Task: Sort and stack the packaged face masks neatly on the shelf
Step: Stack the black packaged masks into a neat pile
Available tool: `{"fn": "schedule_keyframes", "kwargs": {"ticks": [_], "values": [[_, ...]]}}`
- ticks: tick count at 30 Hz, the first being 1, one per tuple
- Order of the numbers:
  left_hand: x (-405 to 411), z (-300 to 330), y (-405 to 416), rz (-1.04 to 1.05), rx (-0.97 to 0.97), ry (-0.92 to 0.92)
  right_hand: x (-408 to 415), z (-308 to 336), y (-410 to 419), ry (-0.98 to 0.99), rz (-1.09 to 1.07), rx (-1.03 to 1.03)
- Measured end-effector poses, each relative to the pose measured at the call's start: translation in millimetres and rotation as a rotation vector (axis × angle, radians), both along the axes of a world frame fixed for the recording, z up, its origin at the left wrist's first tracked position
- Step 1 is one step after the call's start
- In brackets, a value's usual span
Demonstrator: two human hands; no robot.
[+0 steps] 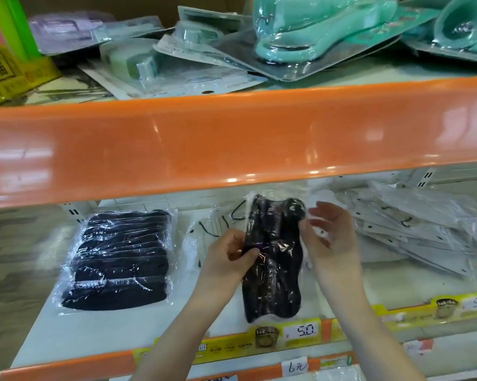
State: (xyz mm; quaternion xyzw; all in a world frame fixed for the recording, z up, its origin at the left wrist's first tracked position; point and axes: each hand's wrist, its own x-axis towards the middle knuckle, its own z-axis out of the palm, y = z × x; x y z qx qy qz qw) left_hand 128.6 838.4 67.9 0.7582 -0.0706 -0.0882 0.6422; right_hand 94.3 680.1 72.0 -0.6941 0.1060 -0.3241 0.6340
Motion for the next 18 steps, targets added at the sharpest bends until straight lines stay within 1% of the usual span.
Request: {"fn": "schedule_keyframes", "kwargs": {"ticks": [2, 3, 5, 6, 8, 9, 11, 14, 15, 16, 17, 18], "values": [[3, -9, 3, 0.129, -0.067, 0.089, 0, -10, 7, -0.014, -0.127, -0.329], [3, -12, 5, 0.191, -0.128, 0.142, -1, -15, 11, -0.036, -0.119, -0.463], [3, -16, 6, 0.279, -0.297, 0.235, -5, -20, 26, -0.011, 0.004, -0.668], [2, -16, 7, 0.298, -0.388, 0.265, -7, -23, 35, 0.022, 0.055, -0.805], [-2, -12, 9, 0.31, -0.505, 0.306, -10, -33, 49, 0.095, 0.083, -1.106], [-4, -12, 11, 0.308, -0.537, 0.32, -11, -38, 55, 0.131, 0.094, -1.185], [-7, -12, 14, 0.325, -0.569, 0.339, -9, -45, 60, 0.16, 0.079, -1.209], [-11, -9, 19, 0.332, -0.578, 0.361, 0, -48, 60, 0.101, -0.012, -1.195], [-13, -8, 22, 0.308, -0.539, 0.345, 3, -48, 59, 0.074, -0.029, -1.194], [-16, -7, 25, 0.265, -0.446, 0.304, 6, -47, 58, 0.055, -0.035, -1.192], [-20, -7, 29, 0.217, -0.284, 0.198, 8, -46, 58, 0.044, -0.031, -1.192], [-23, -7, 36, 0.191, -0.059, -0.01, 10, -45, 58, 0.034, -0.022, -1.19]]}}
